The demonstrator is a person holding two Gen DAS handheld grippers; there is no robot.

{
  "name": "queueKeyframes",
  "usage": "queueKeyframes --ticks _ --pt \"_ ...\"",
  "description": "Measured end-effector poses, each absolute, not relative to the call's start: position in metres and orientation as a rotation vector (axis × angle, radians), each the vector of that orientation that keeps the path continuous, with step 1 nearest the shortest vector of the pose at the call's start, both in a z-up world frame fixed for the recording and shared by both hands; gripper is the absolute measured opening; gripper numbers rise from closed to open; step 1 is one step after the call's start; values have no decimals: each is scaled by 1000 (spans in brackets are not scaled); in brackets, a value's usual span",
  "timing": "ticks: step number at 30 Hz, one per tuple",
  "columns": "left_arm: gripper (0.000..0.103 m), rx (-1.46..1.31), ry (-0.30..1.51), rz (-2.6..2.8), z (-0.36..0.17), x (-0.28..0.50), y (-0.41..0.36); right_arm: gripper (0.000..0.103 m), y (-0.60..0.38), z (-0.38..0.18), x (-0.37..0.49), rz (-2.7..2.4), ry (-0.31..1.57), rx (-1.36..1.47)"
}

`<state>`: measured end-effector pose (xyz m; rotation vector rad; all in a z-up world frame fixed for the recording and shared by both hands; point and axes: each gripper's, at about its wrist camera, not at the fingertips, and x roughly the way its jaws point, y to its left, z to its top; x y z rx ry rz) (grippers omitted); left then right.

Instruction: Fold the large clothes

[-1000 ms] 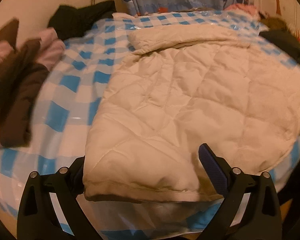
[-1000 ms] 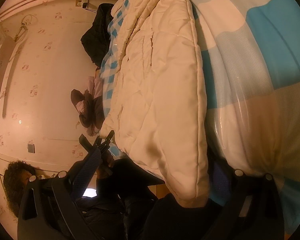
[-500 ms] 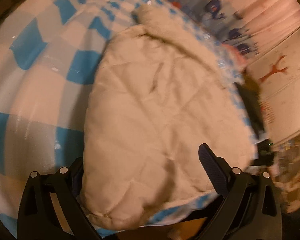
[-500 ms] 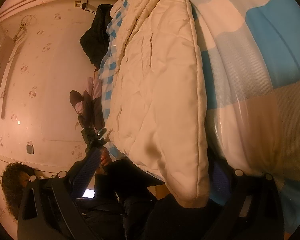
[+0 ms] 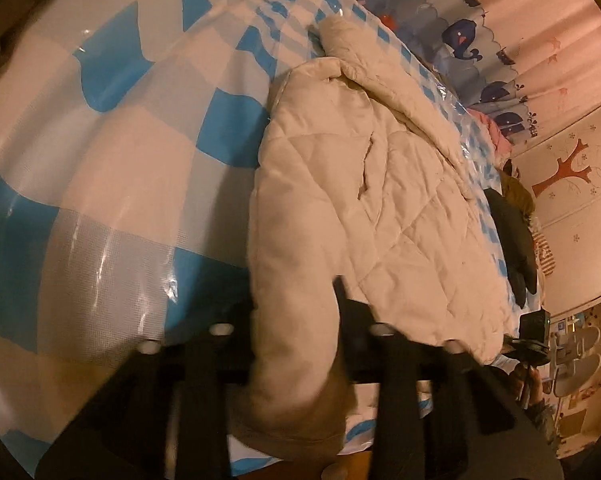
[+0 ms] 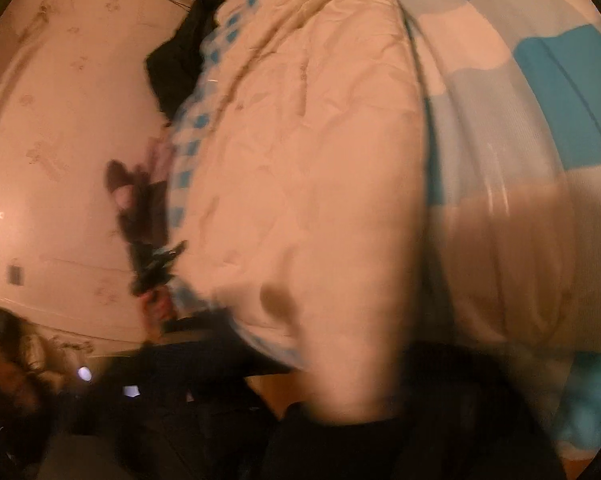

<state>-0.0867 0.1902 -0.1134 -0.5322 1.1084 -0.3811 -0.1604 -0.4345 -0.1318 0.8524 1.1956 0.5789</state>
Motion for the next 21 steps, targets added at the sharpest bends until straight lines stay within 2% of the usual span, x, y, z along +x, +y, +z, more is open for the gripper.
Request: queueKeyframes --ticks 6,11,14,16,17,18,20,21 --pt "9 -537 1082 -402 -89 -104 183 11 -445 -105 -170 608 1052 853" --pt "8 -512 1038 -485 -41 -149 161 11 -468 -64 -189 669 962 808" --pt "9 -460 1061 -495 -36 -180 149 11 -480 -64 -204 713 993 789" --pt "14 -407 1131 -489 -53 -191 143 17 -485 -84 -211 715 1094 770" --pt "23 -404 1158 -478 -63 -194 148 29 -491 -98 -212 701 1134 776" --pt "35 -411 1189 -446 -76 -194 151 47 -495 -104 -213 699 1140 793" --pt "48 -441 1215 -416 -93 -189 158 60 -510 -115 -210 704 1121 867" --pt "50 -457 1216 -397 -98 -186 161 61 -516 -116 -208 717 1104 896"
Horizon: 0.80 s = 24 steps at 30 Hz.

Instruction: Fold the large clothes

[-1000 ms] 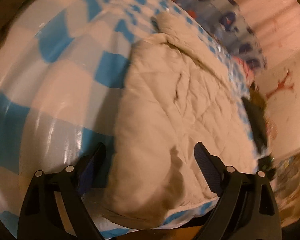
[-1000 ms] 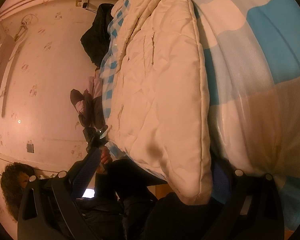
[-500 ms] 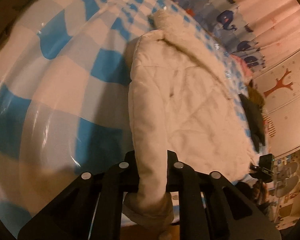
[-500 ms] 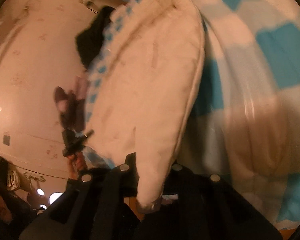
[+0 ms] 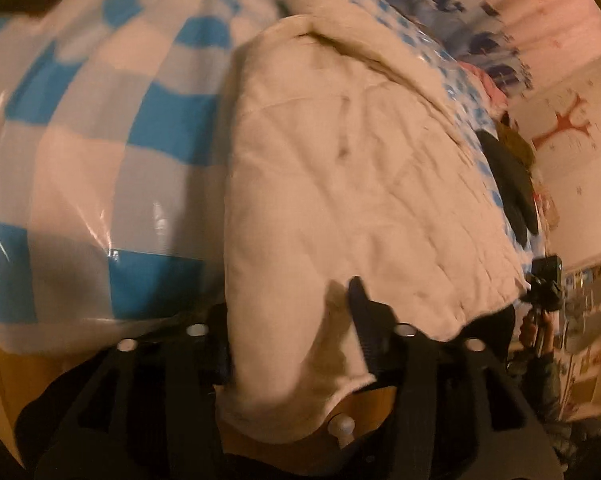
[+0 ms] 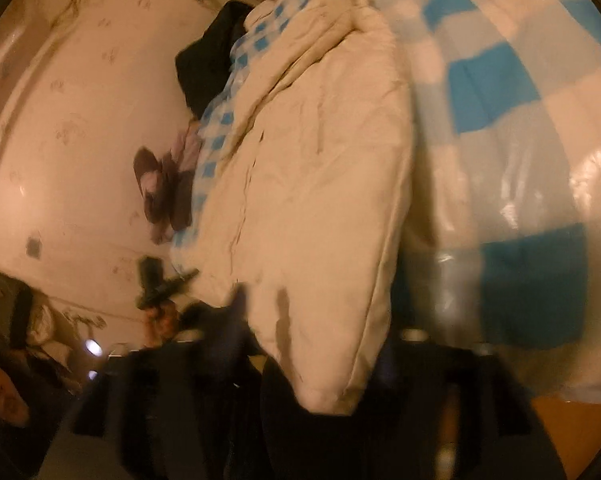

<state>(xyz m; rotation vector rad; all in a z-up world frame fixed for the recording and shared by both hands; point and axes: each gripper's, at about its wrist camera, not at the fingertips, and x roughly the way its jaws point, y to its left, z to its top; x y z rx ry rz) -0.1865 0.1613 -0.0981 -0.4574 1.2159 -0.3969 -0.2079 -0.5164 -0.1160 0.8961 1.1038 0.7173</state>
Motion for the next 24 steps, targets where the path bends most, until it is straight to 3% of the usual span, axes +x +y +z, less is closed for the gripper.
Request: queueKeyframes --ticks 3,6,12,13,14,15,18,20,24 --pt "59 -501 1215 -383 -105 -177 165 70 -524 -119 -195 737 1086 952" --pt "68 -487 1215 -377 -105 -164 159 70 -522 -127 -179 740 1125 962" --pt "74 -440 1233 -349 -111 -159 144 69 -504 -131 -172 762 1141 935" --pt "74 -424 1232 -342 -110 -160 141 65 -503 -130 -173 755 1128 921" --pt "73 -407 1229 -338 -109 -160 139 42 -502 -128 -174 745 1122 908" --pt "61 -386 1223 -324 -108 -160 139 26 -500 -127 -175 733 1115 905" --pt "20 -397 1226 -328 -103 -160 141 19 -501 -121 -179 714 1068 903" --pt "13 -421 1203 -350 -89 -160 144 18 -502 -106 -182 724 1001 918" --pt "11 -474 1112 -402 -40 -166 157 17 -505 -70 -184 768 909 922"
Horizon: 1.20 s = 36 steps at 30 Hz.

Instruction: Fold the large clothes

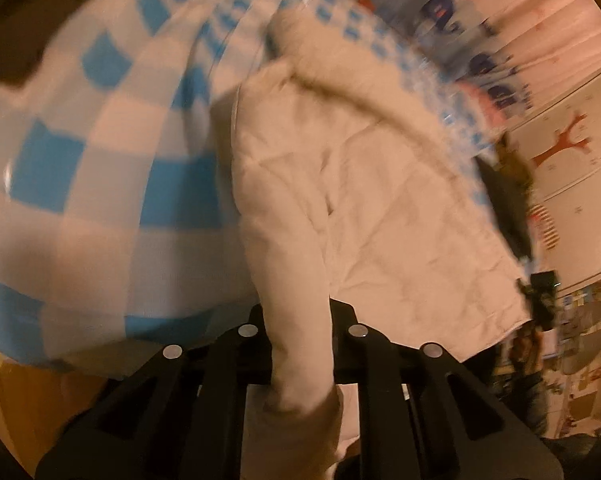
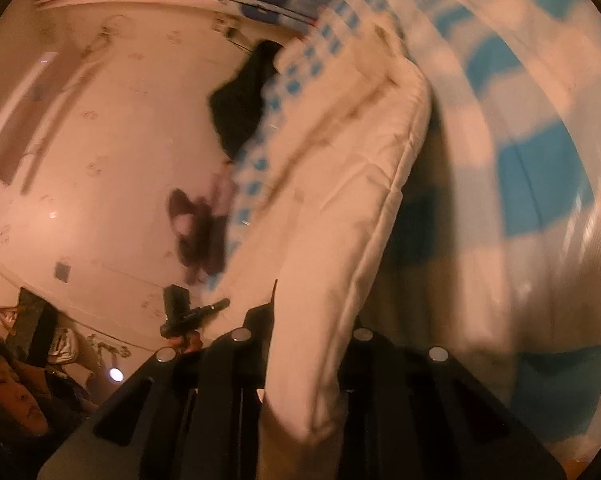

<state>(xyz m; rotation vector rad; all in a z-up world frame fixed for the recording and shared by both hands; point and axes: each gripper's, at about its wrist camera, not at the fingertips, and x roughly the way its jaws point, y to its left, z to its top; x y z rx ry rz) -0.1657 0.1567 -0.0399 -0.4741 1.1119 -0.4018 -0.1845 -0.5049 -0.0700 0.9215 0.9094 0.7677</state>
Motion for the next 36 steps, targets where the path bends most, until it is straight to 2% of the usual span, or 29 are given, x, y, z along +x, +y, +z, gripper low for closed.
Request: queueKeyframes --ticks 5,8,10,11,12,13,14,16,18,22,24,27,32,33,34,35,36 --pt "11 -460 1068 -437 4 -175 165 17 -502 -46 -193 794 910 894" --pt "11 -411 1126 -476 -7 -191 161 17 -500 -50 -211 780 961 855" --pt "14 -332 1205 -523 -28 -199 153 20 -498 -69 -221 751 1086 792" --pt "25 -297 1254 -512 -45 -202 155 25 -498 -82 -224 730 1144 780" --pt "39 -299 1286 -494 -59 -200 160 35 -504 -97 -226 707 1201 788" --pt "46 -319 1300 -467 -68 -199 170 40 -511 -106 -226 694 1209 812" --pt "51 -356 1291 -420 -72 -195 184 48 -518 -111 -225 689 1194 849" --pt "56 -377 1235 -317 -63 -187 207 52 -537 -105 -218 638 1111 891" --pt "63 -363 1141 -187 -41 -177 228 71 -549 -84 -204 562 1015 861" --pt "66 -348 1033 -194 -8 -134 223 74 -530 -39 -148 515 950 673" --pt "66 -287 1007 -293 -1 -94 183 81 -499 -21 -101 534 949 570" --pt "66 -235 972 -418 -1 -47 119 81 -455 -14 -31 562 966 491" --pt "67 -205 892 -441 -12 45 44 81 -421 -41 68 531 957 474" --pt "67 -170 926 -414 -25 62 33 81 -417 -58 82 483 1018 438" --pt "67 -138 994 -384 -45 78 24 80 -412 -91 96 417 1155 385" --pt "67 -117 1100 -388 -77 93 17 77 -410 -111 100 438 1196 368" --pt "67 -86 1114 -400 -89 96 12 77 -413 -110 100 448 1182 375"
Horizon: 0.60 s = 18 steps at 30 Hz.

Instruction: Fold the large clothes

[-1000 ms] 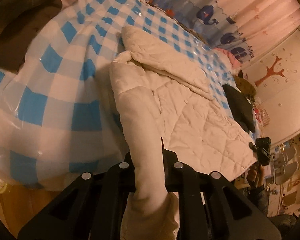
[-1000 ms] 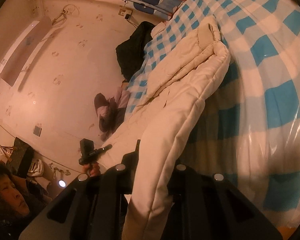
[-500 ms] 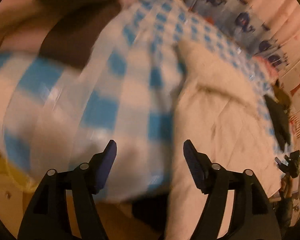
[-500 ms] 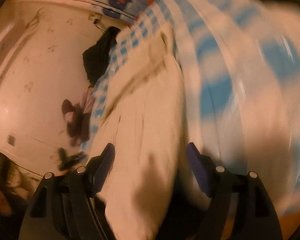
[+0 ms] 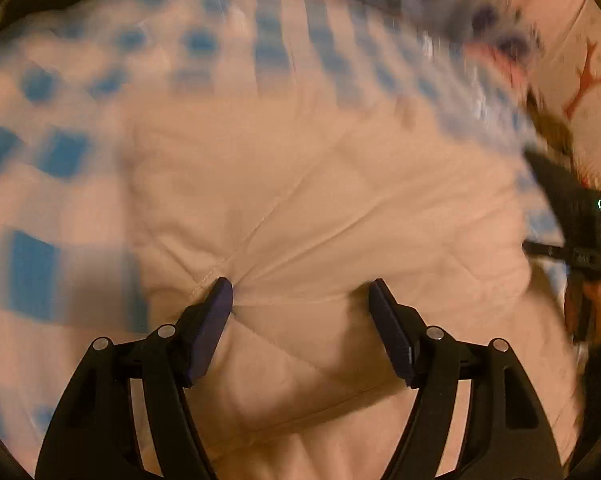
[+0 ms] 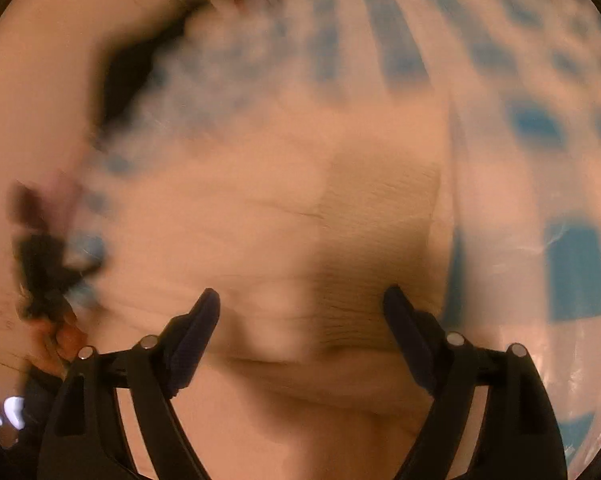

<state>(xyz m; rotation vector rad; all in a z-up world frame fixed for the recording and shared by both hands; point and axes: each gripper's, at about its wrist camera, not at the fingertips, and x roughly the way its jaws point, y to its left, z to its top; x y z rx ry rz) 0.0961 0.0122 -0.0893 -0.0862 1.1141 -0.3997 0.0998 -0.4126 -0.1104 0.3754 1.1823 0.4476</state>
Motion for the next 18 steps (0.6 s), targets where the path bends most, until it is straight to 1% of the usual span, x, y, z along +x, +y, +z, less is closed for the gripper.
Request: queueKeyframes --ticks 2,4,5,7,8,9,10,11,12,13,14,16,18 --pt "67 -36 1098 -400 -80 93 8 77 -422 -96 98 436 1167 425" --pt "67 -96 1046 -451 -53 88 16 77 -422 -65 96 456 1061 366" --pt "67 -108 969 -479 -34 86 20 77 -419 -47 100 481 990 340" --pt "72 -85 879 -439 -12 94 23 80 -414 -33 113 489 937 323" --pt "80 -99 839 -403 -8 104 29 86 -405 -36 127 480 949 297" --pt "84 -113 849 -376 -14 114 34 88 -397 -48 135 450 1010 261" --pt "84 -105 935 -333 -34 130 37 88 -384 -76 149 401 1158 178" --pt "84 -90 1041 -317 -58 142 35 88 -373 -99 155 382 1246 83" --pt "85 -87 1118 -331 -83 146 37 90 -367 -103 154 375 1229 34" --pt "86 -93 1113 -343 -96 144 41 90 -367 -95 154 366 1229 48" --pt "85 -98 1093 -339 -93 141 44 90 -368 -75 152 375 1176 75" --pt "85 -108 1079 -344 -73 142 44 90 -365 -38 152 449 1041 77" --pt "85 -88 944 -395 -32 152 33 90 -354 -13 169 431 971 25"
